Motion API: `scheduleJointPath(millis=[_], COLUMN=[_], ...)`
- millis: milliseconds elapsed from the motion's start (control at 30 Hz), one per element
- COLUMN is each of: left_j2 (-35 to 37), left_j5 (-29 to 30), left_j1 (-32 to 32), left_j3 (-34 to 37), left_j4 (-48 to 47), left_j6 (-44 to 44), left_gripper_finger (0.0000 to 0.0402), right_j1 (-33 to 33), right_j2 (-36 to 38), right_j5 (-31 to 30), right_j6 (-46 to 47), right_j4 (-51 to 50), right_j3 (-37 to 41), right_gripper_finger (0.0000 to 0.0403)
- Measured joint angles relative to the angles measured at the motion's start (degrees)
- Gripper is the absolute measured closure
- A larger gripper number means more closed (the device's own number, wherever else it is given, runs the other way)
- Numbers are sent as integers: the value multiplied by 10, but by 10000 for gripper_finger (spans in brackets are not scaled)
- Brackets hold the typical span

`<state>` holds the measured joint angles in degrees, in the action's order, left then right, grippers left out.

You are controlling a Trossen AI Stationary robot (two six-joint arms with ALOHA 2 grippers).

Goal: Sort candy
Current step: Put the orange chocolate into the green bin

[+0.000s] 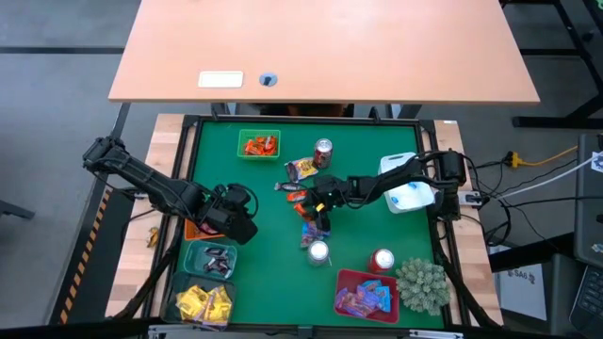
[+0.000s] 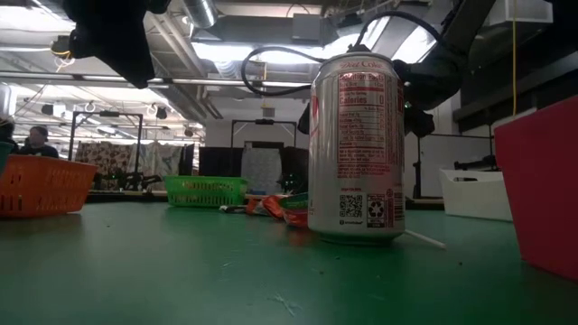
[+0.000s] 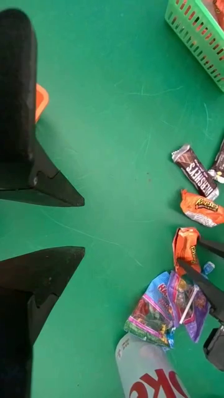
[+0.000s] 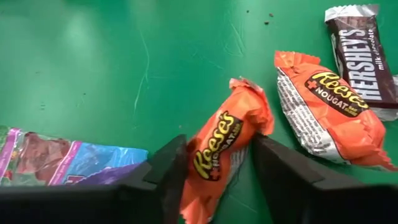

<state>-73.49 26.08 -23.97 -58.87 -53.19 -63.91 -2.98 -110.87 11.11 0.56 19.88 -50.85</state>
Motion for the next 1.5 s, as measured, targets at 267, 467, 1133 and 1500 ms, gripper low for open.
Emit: scheduleJointPath(millis=[267, 467, 1133, 1500], left_j2=[0, 0, 0, 0], left_j5=[2, 13, 31, 31], left_j1=[0, 0, 30, 42], left_j3=[0, 0, 0, 0], left_j4=[2, 5, 62, 64], left_j6=[0, 0, 96, 96], left_gripper_finger=[298, 298, 298, 298], right_j1=[0, 0, -5, -78], right_j2=[0, 0, 0, -90], right_j5=[4, 4, -74, -83], right_j6=[0, 0, -153, -193], right_j4=[-1, -2, -3, -4], right_j3=[-4, -30, -194, -324], right_gripper_finger=[318, 348, 354, 354])
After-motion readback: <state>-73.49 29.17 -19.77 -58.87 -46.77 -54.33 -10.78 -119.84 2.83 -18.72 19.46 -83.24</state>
